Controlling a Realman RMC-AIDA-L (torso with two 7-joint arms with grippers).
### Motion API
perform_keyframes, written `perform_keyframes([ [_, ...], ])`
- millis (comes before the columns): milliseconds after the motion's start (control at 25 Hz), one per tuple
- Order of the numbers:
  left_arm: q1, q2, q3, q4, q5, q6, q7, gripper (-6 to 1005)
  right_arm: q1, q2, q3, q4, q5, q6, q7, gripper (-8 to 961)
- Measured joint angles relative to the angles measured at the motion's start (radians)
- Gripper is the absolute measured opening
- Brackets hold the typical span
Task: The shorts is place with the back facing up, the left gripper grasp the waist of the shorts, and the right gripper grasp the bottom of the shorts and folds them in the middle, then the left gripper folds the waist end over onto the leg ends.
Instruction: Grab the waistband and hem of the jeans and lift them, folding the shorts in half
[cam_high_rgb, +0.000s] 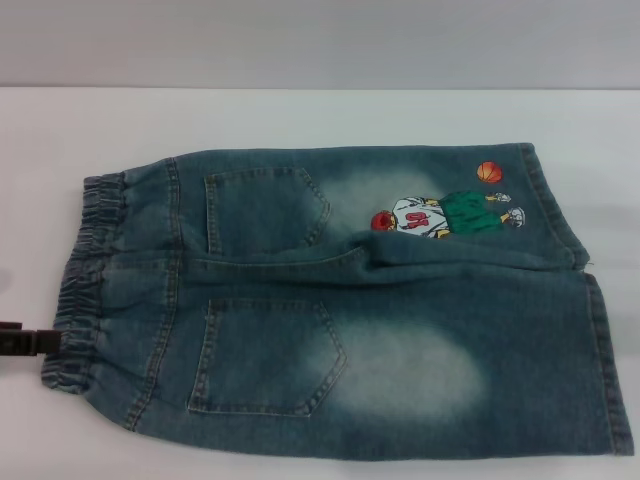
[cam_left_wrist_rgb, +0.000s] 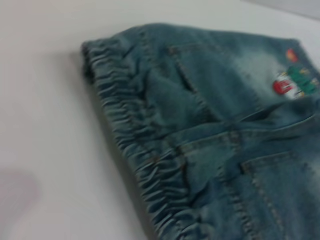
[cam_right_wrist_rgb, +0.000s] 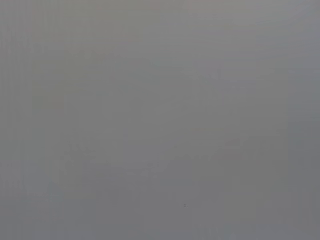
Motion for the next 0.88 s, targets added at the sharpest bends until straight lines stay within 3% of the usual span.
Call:
perform_keyframes([
  [280, -0.006, -0.017, -0.004, -0.015, 0.097, -0.051, 0.003, 792, 0.001, -0.001, 0.000, -0.001, 0.000, 0.000, -0.002, 589],
  [800, -0.019, -0.017, -0.005, -0.033, 0.137, -0.087, 0.003, 776, 0.001, -0.002, 0.001, -0.004, 0.000, 0.000, -0.003, 589],
  [880, -0.024, -0.008, -0.003, -0.060, 0.141, -0.100, -0.002, 774, 0.004, -0.002, 0.002, -0.004, 0.000, 0.000, -0.003, 589],
])
